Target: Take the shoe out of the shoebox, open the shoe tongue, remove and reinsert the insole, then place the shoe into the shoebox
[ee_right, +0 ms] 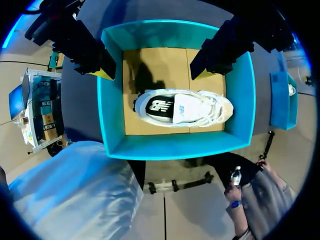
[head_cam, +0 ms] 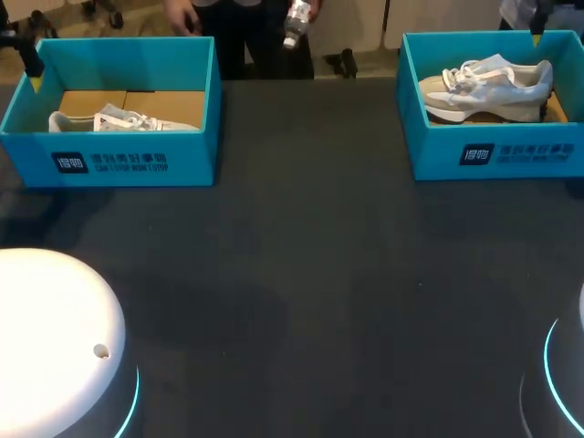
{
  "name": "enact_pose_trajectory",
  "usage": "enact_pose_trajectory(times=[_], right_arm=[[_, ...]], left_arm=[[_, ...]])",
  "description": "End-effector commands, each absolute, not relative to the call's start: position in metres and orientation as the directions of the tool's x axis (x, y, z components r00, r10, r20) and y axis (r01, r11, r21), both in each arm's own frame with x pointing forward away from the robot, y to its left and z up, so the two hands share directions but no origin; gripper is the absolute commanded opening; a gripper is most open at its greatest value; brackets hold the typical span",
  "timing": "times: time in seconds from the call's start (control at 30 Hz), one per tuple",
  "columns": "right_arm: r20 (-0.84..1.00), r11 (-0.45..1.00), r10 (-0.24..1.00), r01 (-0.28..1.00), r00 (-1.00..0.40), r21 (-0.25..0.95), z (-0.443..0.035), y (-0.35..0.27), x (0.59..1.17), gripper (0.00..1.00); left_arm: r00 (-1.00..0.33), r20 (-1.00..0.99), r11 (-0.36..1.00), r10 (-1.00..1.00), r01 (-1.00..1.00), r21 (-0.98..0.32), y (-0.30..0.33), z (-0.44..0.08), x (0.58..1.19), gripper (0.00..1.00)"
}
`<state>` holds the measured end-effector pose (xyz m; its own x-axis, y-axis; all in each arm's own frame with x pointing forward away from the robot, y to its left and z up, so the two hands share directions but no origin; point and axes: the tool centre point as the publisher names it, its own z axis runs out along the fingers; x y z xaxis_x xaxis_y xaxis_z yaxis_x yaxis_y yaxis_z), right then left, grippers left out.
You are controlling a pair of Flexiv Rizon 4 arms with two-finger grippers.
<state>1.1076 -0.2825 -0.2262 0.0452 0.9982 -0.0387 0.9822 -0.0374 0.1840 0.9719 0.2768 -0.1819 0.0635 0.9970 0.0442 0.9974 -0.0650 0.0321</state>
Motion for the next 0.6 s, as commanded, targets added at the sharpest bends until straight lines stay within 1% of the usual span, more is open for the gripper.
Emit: enact_pose_trajectory(times=[0.03, 0.1, 0.17, 0.27, 0.3, 0.37, 0.43, 0.6], right_arm=[[-0.122, -0.01, 0.992, 0.98, 0.035, 0.196, -0.234, -0.278, 1.114, 1.0], [-0.108, 0.005, 0.994, 0.981, 0.017, 0.195, -0.241, -0.276, 1.118, 1.0], [-0.156, 0.02, 0.988, 0.984, 0.007, 0.175, -0.253, -0.275, 1.123, 1.0], [-0.164, 0.027, 0.987, 0.984, 0.002, 0.175, -0.263, -0.277, 1.127, 1.0], [-0.163, 0.038, 0.987, 0.98, -0.005, 0.196, -0.266, -0.279, 1.128, 1.0], [-0.224, 0.047, 0.975, 0.983, -0.006, 0.18, -0.271, -0.281, 1.13, 1.0], [-0.208, 0.047, 0.978, 0.981, -0.007, 0.189, -0.276, -0.286, 1.133, 1.0], [-0.239, 0.072, 0.971, 0.98, -0.026, 0.186, -0.285, -0.294, 1.136, 1.0]], left_arm=[[0.064, 0.047, -0.065, 0.997, 0.997, 0.032, 0.277, -0.181, 0.972, 1.0], [0.064, 0.047, -0.065, 0.997, 0.997, 0.032, 0.277, -0.181, 0.972, 1.0], [0.064, 0.047, -0.065, 0.997, 0.997, 0.032, 0.277, -0.181, 0.972, 1.0], [0.064, 0.047, -0.065, 0.997, 0.997, 0.032, 0.277, -0.181, 0.972, 1.0], [0.064, 0.047, -0.065, 0.997, 0.997, 0.032, 0.277, -0.181, 0.972, 1.0], [0.064, 0.047, -0.065, 0.997, 0.997, 0.032, 0.277, -0.181, 0.972, 1.0], [0.064, 0.047, -0.065, 0.997, 0.997, 0.032, 0.277, -0.181, 0.972, 1.0], [0.064, 0.047, -0.065, 0.997, 0.997, 0.032, 0.277, -0.181, 0.972, 1.0]])
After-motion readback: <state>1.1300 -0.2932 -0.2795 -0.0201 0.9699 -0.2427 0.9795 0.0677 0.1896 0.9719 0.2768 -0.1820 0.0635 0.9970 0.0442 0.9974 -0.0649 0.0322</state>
